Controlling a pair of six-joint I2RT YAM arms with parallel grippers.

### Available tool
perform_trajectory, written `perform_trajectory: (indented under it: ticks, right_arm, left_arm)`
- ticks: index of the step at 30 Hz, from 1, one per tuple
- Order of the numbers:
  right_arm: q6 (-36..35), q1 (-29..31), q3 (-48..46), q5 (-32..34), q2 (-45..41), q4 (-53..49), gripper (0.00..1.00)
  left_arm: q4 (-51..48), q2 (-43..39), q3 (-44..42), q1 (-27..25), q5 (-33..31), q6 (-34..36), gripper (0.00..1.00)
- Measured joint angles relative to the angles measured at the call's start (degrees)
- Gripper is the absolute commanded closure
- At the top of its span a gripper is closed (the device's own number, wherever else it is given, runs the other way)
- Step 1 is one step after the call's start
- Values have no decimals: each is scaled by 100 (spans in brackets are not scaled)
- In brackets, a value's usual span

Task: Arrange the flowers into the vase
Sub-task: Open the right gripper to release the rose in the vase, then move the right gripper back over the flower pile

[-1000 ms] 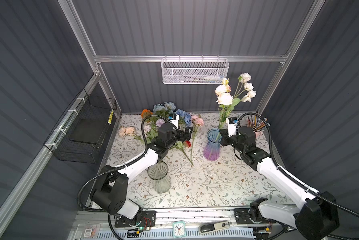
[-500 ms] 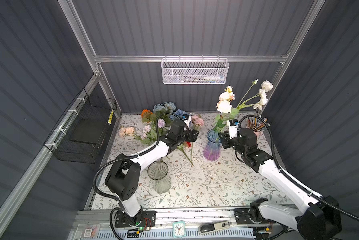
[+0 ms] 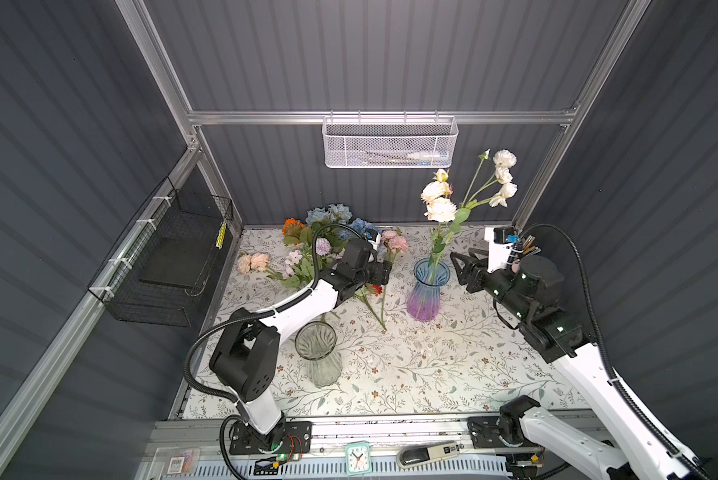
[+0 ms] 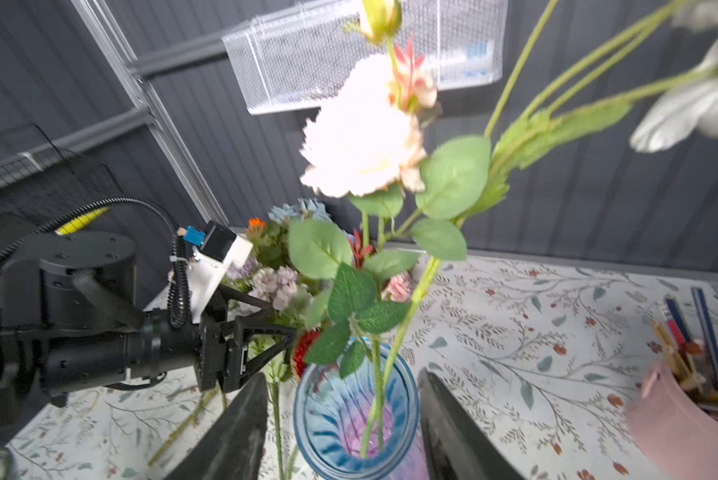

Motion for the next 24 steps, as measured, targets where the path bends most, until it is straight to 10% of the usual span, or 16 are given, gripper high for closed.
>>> perform_trajectory:
  ticks: [24]
  right_arm:
    - [-330, 3029, 1834, 271, 4118, -706, 48]
  left_arm:
    - [1016, -1572, -1832, 2455, 605, -1451, 0]
